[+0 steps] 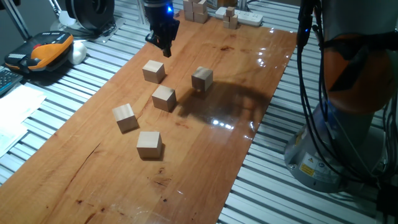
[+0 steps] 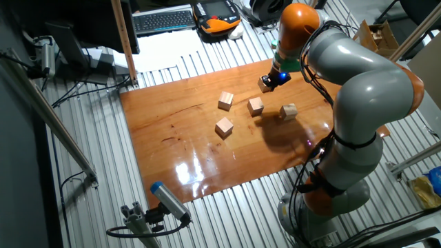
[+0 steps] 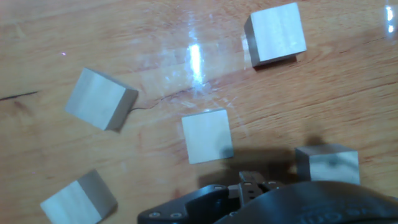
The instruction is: Stack the blocks in a vertical line of five
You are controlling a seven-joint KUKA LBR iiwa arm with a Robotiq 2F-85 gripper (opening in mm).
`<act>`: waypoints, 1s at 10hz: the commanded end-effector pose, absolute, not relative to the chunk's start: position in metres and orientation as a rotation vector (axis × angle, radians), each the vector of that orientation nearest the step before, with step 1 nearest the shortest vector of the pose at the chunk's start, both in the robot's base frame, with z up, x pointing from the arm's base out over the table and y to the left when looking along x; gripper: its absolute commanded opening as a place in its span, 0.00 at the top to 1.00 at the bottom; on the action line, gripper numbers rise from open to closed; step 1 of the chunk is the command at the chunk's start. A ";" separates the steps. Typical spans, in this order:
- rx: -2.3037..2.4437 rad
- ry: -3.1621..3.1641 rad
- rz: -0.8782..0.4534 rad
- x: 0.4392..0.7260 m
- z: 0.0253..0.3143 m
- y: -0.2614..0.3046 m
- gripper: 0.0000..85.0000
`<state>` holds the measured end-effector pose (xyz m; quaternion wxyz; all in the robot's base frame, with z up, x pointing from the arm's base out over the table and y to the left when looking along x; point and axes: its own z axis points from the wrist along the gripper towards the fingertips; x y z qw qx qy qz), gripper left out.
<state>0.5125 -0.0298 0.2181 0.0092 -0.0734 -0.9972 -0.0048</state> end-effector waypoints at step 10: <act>-0.162 -3.166 -0.020 0.508 0.175 -0.074 0.80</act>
